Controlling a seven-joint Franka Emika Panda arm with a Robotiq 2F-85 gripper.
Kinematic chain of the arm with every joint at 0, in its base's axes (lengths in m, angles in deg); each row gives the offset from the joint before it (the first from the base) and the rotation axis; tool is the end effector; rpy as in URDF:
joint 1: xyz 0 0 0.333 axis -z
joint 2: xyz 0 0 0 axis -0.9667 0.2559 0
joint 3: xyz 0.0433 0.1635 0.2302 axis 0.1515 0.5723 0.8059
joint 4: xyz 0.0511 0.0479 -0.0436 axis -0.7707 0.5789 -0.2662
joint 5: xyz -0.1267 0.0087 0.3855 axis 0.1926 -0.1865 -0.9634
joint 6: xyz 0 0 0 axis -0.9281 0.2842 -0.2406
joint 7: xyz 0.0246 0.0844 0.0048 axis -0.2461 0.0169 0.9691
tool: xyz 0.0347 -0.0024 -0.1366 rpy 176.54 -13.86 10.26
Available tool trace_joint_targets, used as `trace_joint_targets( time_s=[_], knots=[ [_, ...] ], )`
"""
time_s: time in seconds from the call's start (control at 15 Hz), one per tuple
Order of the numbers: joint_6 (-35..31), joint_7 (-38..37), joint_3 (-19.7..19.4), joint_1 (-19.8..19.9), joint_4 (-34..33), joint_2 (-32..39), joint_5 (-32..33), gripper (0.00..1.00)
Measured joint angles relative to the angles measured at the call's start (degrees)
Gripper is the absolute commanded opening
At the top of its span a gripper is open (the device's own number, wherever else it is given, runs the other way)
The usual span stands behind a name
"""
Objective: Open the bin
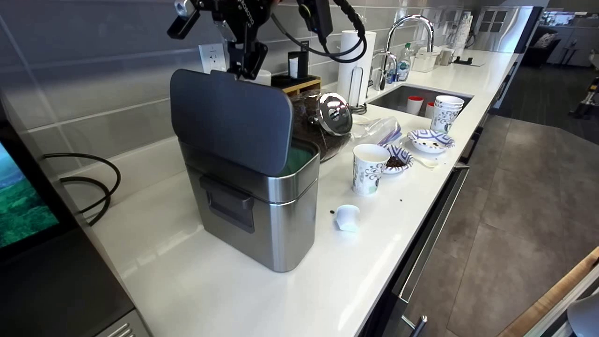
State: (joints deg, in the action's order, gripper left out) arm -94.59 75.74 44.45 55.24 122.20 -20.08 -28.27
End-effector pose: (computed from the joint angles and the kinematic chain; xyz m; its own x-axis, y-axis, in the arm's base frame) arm 0.4786 0.4533 0.4526 0.8244 0.5645 0.0420 0.3857 -0.5058 -0.7716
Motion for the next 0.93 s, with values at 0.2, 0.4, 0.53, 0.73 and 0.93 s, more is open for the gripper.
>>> trace_joint_targets(
  time_s=[0.2, 0.4, 0.53, 0.73, 0.93],
  knots=[
    [0.00, -0.82, 0.35, -0.56, -1.04, 0.18, 0.60, 1.00],
    [0.00, -1.70, 0.62, -1.01, -1.75, 0.36, 0.99, 1.00],
    [0.00, -2.45, 0.62, -1.08, -2.10, 0.48, 1.61, 1.00],
    [0.00, -3.69, 0.61, -1.08, -2.29, 0.56, 2.31, 1.00],
    [0.11, -4.84, 0.79, -1.12, -2.36, 0.86, 2.32, 1.00]
  ],
)
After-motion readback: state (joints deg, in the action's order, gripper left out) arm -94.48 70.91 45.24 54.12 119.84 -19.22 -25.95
